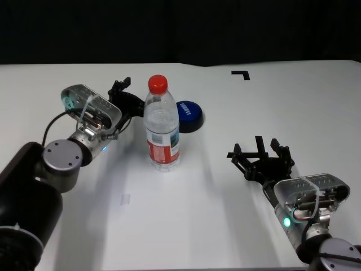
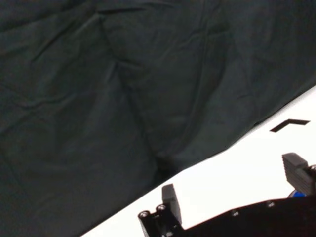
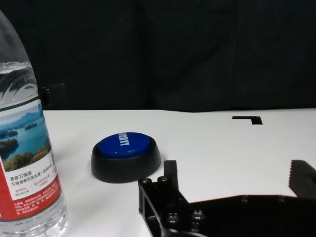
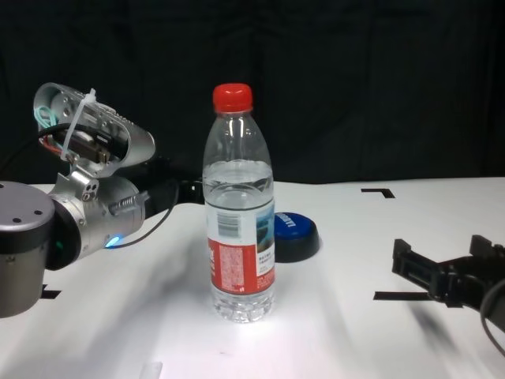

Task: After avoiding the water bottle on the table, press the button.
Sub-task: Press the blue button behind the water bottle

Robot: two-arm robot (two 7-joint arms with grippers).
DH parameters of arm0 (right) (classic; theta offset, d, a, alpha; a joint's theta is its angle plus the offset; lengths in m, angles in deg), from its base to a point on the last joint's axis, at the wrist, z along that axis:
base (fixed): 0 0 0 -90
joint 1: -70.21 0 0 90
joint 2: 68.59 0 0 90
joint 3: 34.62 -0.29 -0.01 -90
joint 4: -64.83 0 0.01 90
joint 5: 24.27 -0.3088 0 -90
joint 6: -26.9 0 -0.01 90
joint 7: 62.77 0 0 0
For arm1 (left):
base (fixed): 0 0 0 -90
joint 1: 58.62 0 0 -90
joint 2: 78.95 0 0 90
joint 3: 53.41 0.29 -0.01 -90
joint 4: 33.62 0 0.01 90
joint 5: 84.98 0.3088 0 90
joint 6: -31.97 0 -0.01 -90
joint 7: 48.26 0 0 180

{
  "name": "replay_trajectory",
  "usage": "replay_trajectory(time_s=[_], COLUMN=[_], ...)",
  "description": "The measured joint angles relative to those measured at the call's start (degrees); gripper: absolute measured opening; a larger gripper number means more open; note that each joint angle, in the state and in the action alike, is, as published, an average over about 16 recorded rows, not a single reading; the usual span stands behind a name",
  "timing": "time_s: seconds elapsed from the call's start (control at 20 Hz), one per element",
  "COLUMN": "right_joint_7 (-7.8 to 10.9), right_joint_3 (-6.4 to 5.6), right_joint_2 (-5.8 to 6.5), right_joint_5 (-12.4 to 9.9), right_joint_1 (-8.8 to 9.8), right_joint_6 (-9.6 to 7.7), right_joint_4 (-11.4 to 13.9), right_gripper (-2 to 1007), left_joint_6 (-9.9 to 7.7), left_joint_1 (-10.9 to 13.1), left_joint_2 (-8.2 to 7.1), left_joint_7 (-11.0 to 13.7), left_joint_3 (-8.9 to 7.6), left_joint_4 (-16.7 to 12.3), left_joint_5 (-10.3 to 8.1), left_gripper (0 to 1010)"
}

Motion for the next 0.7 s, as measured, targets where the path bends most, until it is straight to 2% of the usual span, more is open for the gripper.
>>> replay_trajectory(time_s=[0.7], right_joint_7=[0.0], right_joint_3=[0.0], right_joint_2=[0.0], right_joint_5=[0.0], right_joint_1=[0.0], right_joint_6=[0.0], right_joint_4=[0.0], right_gripper=[1003], left_joint_6=[-0.85], left_joint_1=[1.0], left_joint_2=[-1.12], left_joint_7=[-2.2], left_joint_3=[-1.54], left_joint_4=[-1.5], left_joint_5=[0.46], left_gripper=[1003])
